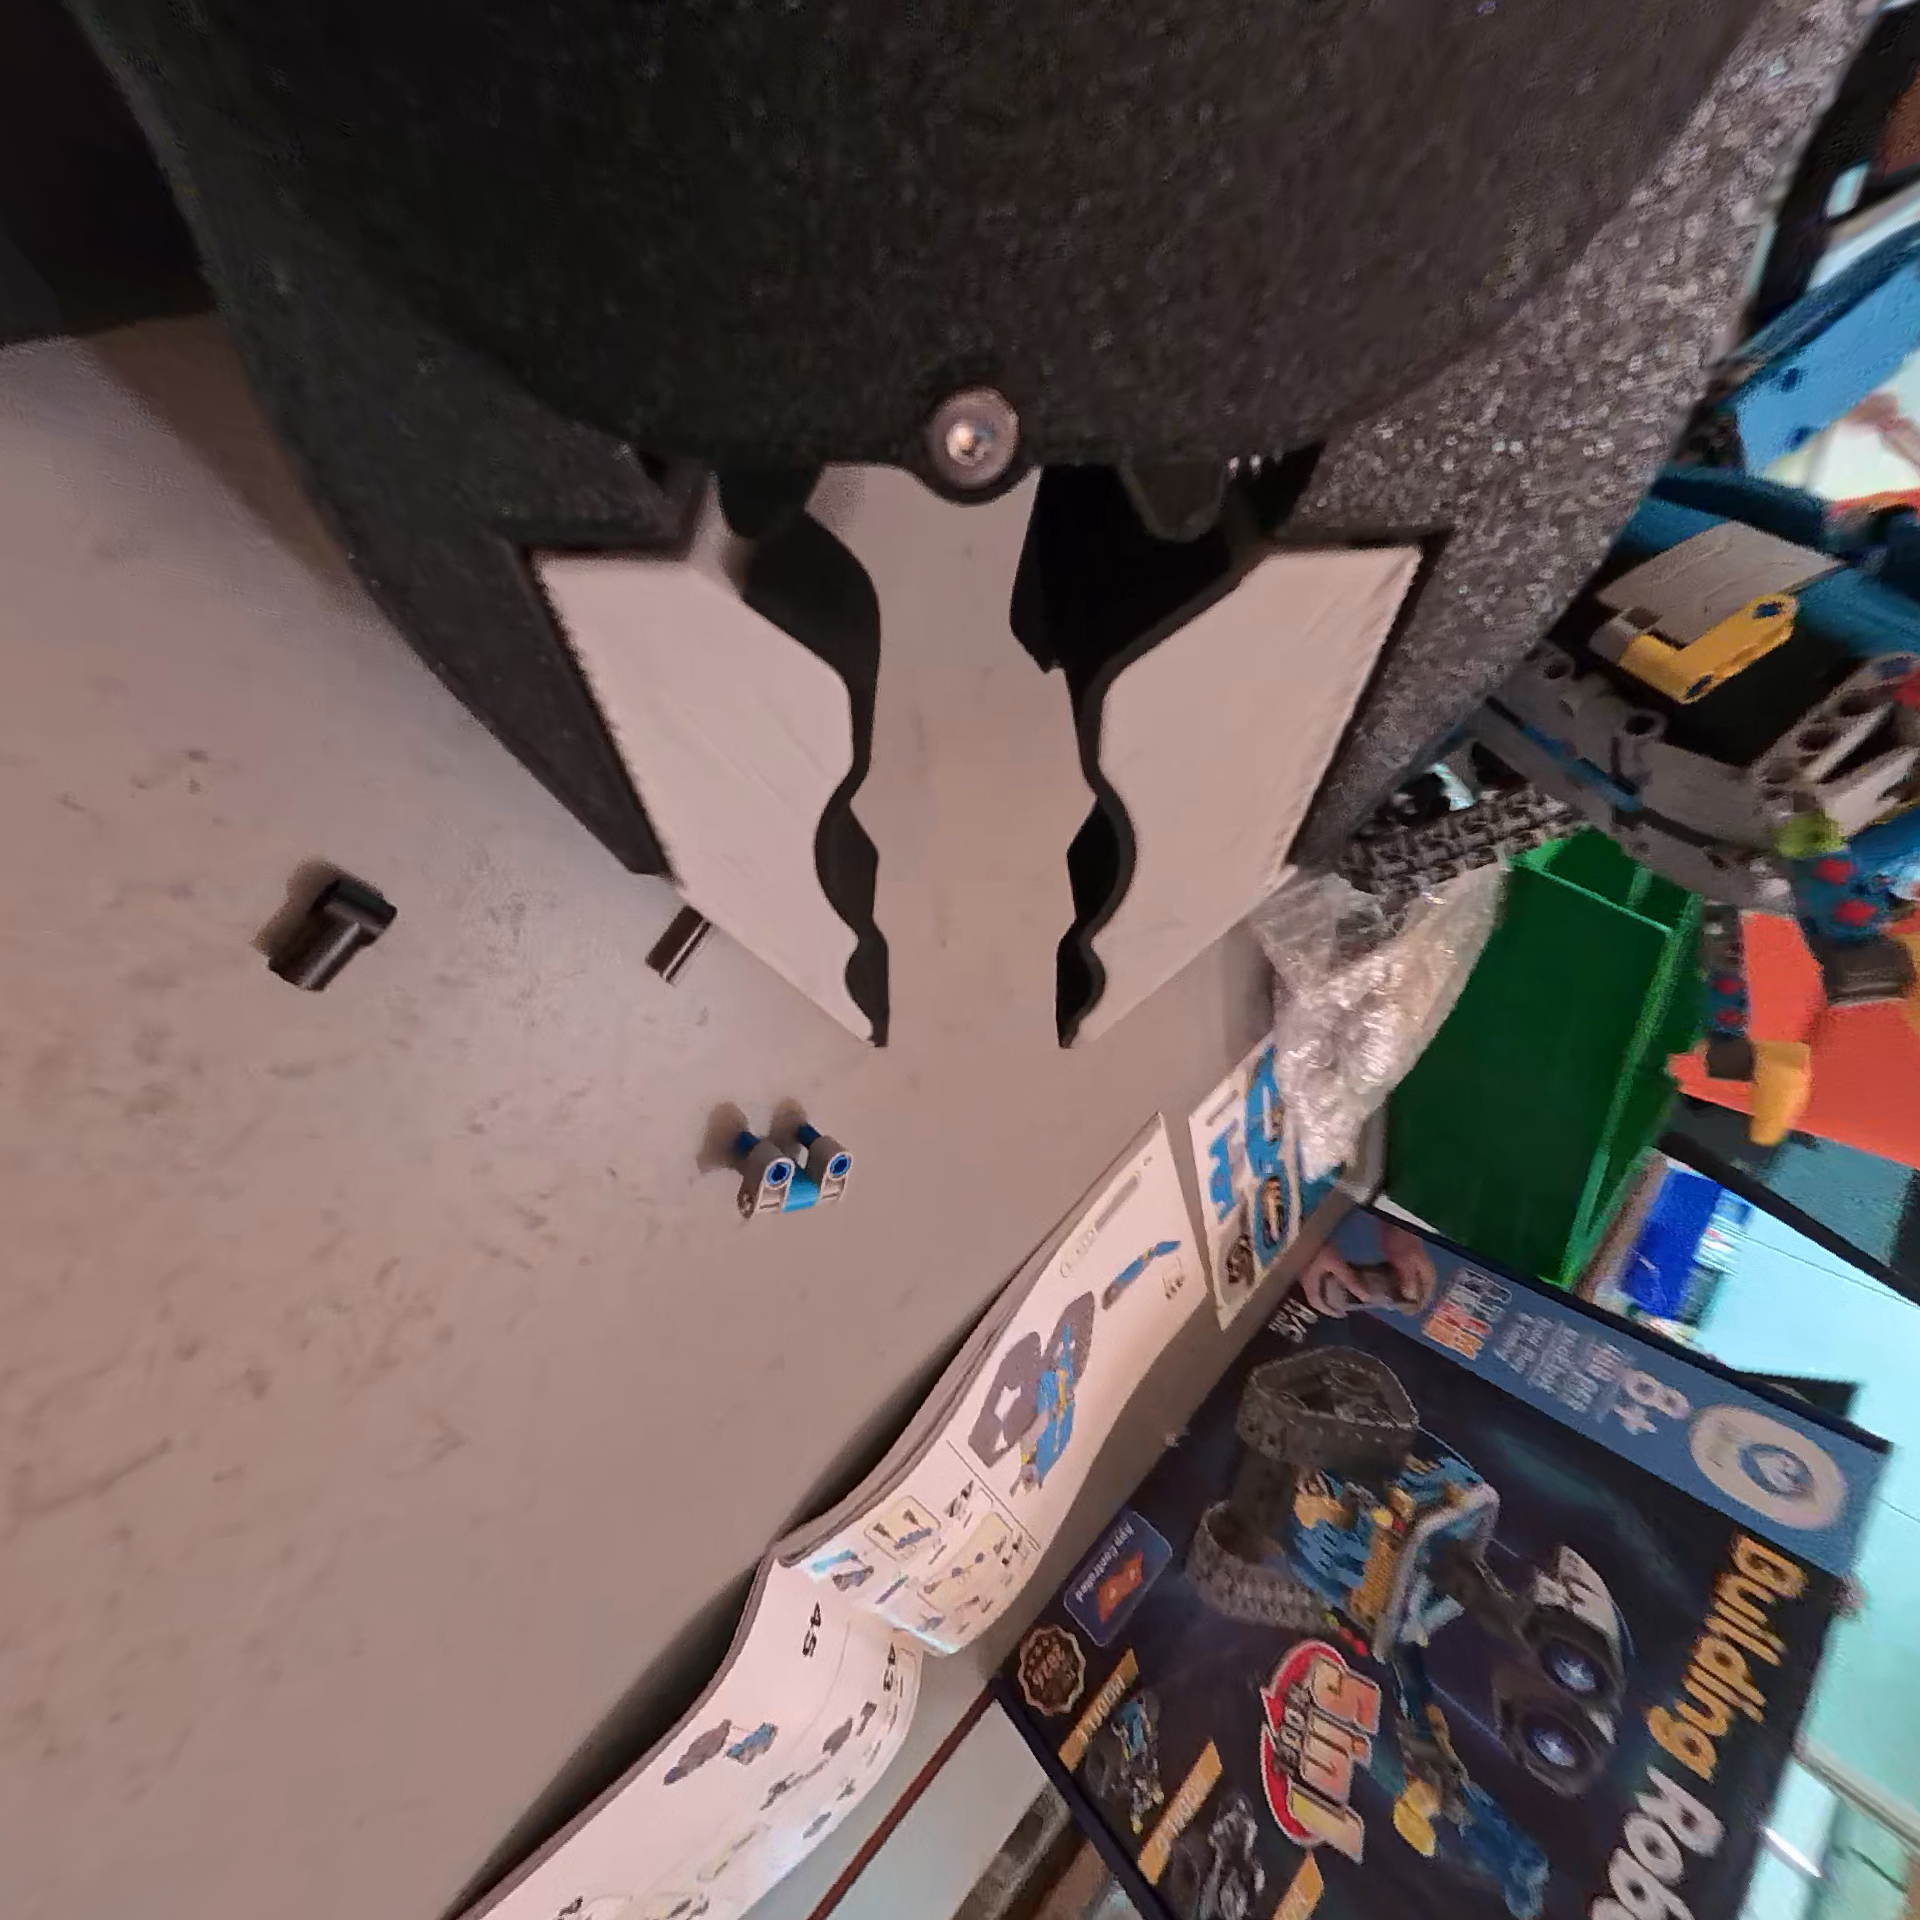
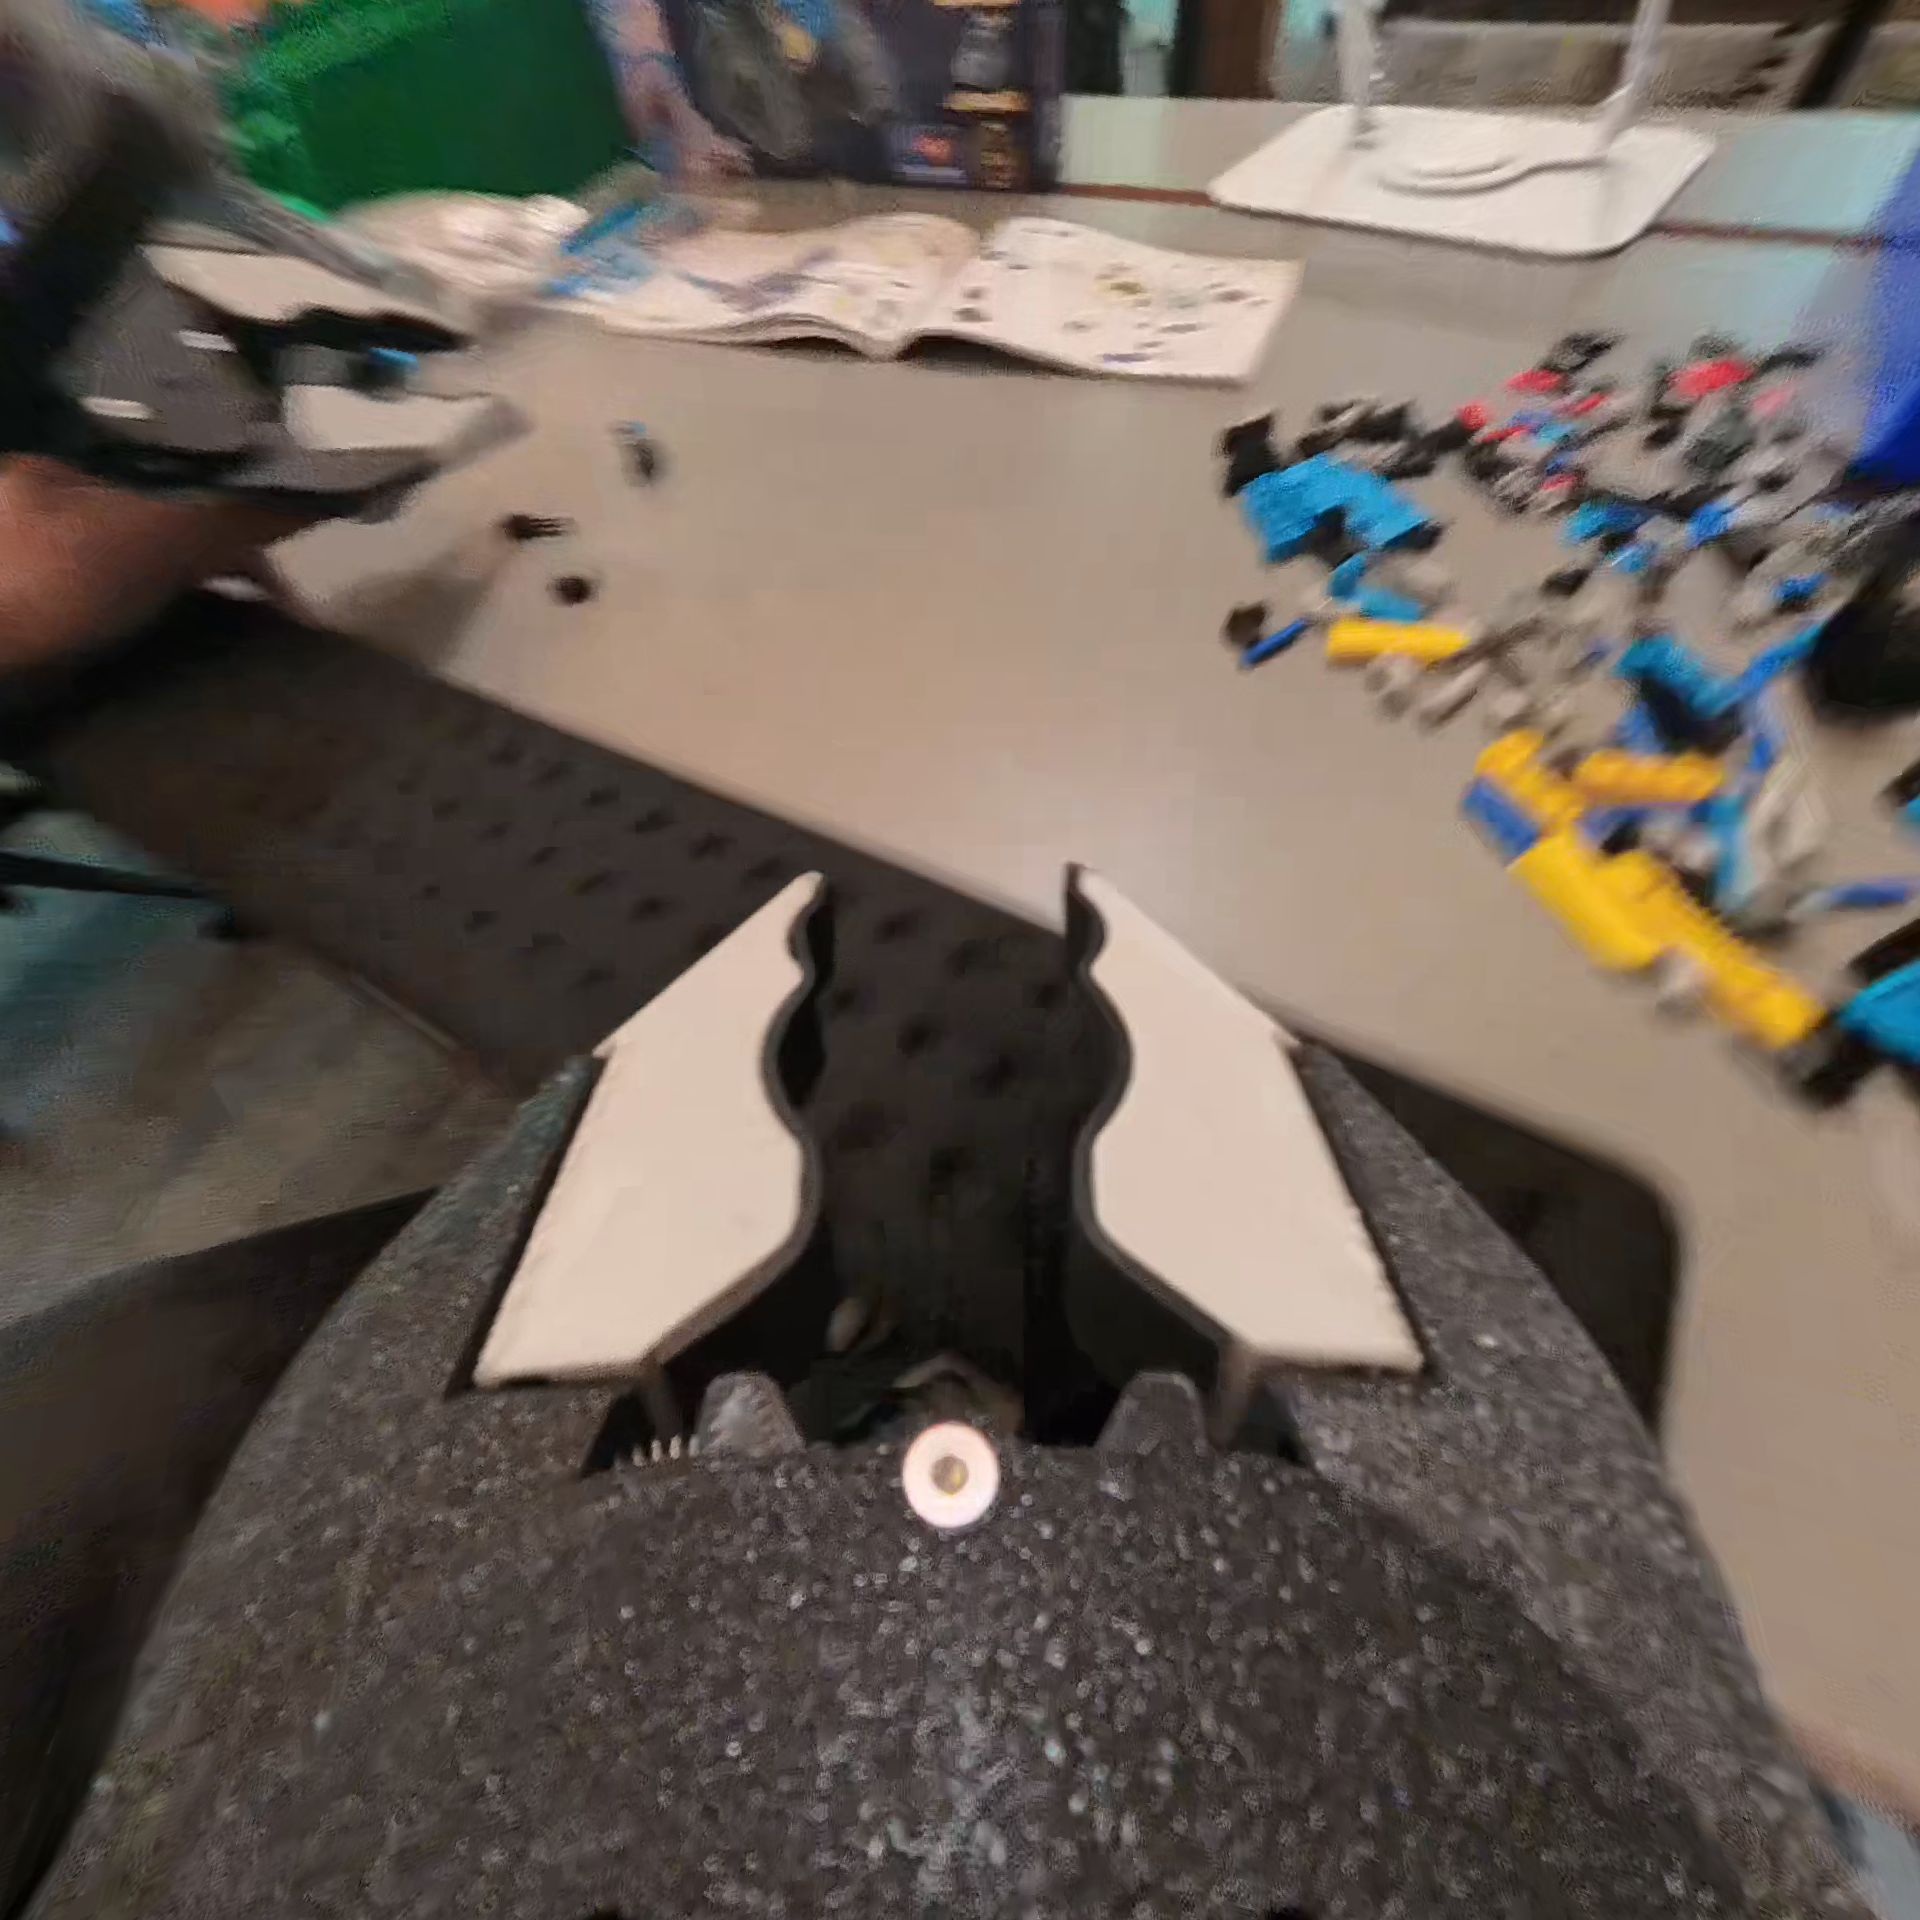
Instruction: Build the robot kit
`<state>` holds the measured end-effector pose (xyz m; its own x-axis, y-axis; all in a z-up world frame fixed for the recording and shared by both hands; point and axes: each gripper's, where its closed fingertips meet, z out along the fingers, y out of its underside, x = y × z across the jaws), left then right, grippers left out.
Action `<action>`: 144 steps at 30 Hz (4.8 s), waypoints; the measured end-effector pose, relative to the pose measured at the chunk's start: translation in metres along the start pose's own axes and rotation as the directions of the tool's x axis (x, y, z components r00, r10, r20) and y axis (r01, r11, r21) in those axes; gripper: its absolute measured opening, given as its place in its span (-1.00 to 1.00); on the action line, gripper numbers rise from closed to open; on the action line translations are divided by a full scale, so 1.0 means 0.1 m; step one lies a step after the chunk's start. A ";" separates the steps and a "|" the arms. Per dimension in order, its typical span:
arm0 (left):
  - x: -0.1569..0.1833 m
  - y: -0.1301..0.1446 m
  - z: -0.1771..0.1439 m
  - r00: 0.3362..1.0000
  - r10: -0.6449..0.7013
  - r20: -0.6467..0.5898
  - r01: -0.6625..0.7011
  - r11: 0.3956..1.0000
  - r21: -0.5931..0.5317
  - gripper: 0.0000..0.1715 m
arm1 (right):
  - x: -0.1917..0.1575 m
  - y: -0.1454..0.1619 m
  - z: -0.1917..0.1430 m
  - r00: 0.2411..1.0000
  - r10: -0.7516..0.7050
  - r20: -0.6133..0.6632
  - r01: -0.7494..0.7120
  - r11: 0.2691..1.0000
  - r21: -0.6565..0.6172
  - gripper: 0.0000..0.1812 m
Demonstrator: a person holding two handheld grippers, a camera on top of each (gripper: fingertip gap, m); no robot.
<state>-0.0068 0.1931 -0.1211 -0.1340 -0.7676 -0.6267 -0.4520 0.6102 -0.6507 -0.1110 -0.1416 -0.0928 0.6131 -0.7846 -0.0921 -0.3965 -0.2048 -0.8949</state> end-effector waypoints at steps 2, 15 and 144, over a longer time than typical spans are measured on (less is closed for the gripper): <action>0.09 0.00 0.04 0.990 -0.082 -0.117 0.078 0.996 -0.036 -0.56 | 0.28 -0.11 0.33 0.997 -0.065 -0.048 0.059 0.991 -0.118 -0.56; -0.33 -0.06 -0.27 0.989 -0.120 0.088 0.109 0.986 0.128 -0.36 | 0.07 0.12 0.86 0.921 -0.303 0.244 0.359 0.904 -0.231 -0.57; 0.09 -1.40 -0.65 0.413 -0.290 -0.863 0.548 0.836 -0.019 -0.48 | 1.68 -2.01 1.05 0.972 -0.181 -0.151 0.163 0.979 -0.121 -0.64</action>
<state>-0.0020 0.0878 -0.0081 -0.6856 -0.6632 0.3002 -0.4684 0.0862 -0.8793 0.1433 -0.1711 0.0262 0.5647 -0.8137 0.1380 -0.3708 -0.3995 -0.8384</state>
